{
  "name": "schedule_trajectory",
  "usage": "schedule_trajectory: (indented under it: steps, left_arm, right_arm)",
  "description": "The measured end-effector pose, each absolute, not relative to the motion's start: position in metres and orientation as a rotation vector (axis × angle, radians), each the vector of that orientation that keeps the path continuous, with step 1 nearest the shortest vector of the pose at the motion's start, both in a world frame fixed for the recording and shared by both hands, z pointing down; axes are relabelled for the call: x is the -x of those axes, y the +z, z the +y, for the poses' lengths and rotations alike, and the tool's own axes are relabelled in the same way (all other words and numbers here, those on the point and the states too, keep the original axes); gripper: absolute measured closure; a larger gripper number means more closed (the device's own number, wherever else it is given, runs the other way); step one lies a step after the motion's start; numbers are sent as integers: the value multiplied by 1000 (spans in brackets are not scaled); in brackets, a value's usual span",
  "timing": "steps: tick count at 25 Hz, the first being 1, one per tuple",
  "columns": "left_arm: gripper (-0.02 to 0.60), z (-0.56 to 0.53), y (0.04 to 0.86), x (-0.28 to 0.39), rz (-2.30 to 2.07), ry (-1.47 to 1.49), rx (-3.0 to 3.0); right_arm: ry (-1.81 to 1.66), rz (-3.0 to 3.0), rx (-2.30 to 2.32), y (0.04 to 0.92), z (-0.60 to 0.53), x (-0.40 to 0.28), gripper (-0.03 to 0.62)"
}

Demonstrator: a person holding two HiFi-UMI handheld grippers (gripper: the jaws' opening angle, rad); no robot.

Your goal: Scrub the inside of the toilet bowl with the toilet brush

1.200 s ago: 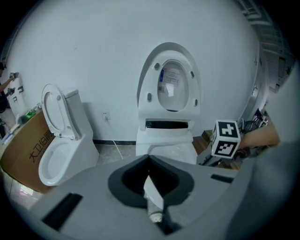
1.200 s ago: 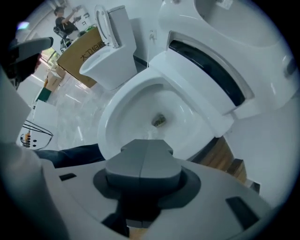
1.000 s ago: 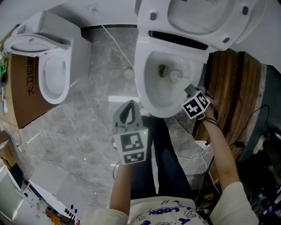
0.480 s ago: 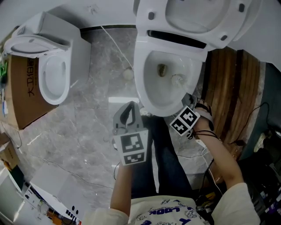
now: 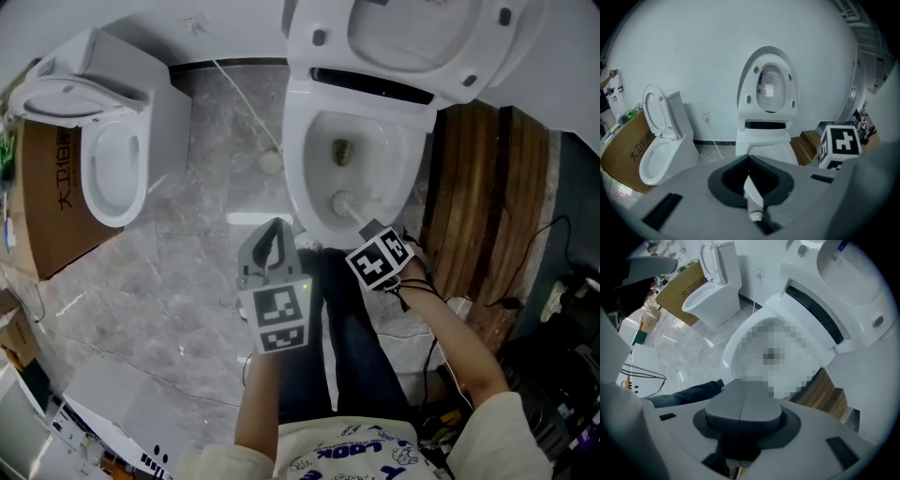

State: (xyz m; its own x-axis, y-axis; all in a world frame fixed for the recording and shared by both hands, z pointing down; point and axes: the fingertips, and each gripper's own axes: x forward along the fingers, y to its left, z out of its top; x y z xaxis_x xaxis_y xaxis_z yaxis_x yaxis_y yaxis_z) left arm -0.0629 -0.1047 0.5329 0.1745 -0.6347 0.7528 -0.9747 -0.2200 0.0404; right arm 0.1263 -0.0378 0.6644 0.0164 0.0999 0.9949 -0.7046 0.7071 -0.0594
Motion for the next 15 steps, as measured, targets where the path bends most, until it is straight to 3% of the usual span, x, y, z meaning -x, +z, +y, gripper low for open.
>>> schedule_trajectory:
  steps: [15]
  left_arm:
    - [580,-98,518,61,-1520,809,-1942]
  right_arm:
    - [1132,-1477,-919,663,-84,-109,423]
